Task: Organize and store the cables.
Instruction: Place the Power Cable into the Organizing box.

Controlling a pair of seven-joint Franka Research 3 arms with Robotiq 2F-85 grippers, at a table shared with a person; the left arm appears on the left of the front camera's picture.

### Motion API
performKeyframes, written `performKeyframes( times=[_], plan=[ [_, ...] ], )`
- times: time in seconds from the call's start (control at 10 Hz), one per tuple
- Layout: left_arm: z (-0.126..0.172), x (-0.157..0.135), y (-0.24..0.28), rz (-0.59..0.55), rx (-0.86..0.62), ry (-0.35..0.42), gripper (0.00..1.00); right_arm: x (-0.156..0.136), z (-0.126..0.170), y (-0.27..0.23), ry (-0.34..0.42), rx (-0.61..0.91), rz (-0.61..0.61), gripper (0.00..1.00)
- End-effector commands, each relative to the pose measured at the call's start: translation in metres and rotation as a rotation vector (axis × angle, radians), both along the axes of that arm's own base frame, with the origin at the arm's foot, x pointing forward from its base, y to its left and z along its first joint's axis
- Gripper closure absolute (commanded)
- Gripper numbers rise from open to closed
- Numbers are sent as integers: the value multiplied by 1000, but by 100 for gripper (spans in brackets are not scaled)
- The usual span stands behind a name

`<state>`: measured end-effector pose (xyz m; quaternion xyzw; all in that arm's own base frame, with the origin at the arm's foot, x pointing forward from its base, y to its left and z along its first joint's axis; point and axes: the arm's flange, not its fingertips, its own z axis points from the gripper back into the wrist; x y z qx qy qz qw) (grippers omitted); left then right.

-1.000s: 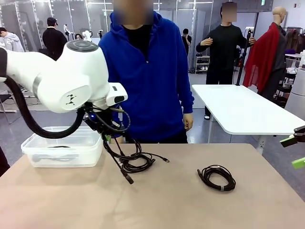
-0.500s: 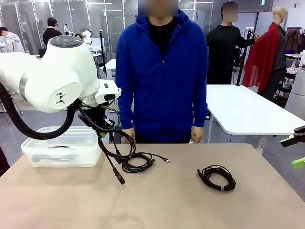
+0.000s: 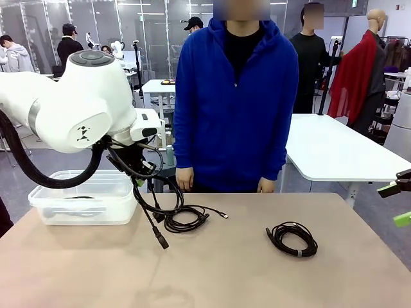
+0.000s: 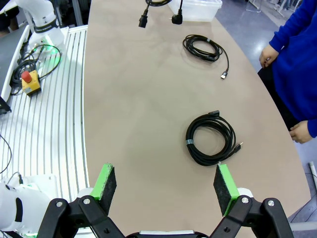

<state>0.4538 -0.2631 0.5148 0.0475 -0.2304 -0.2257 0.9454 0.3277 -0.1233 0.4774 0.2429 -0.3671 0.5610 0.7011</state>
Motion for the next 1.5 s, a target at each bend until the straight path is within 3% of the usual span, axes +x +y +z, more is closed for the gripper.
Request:
performKeyframes(
  times=[0.0,0.4,0.7,0.9,1.4],
  plan=[
    [20,7,25,-5,-27,-96,85,0,-1,0,-3,6,1,0],
    [42,22,74,-160,-7,-206,85,0,-1,0,-3,6,1,0],
    [65,36,115,-158,-13,-299,85,0,-1,0,-3,6,1,0],
    [70,46,139,-137,-5,-303,85,0,-1,0,-3,6,1,0],
    [75,57,179,-245,-52,-252,85,0,-1,0,-3,6,1,0]
  ],
)
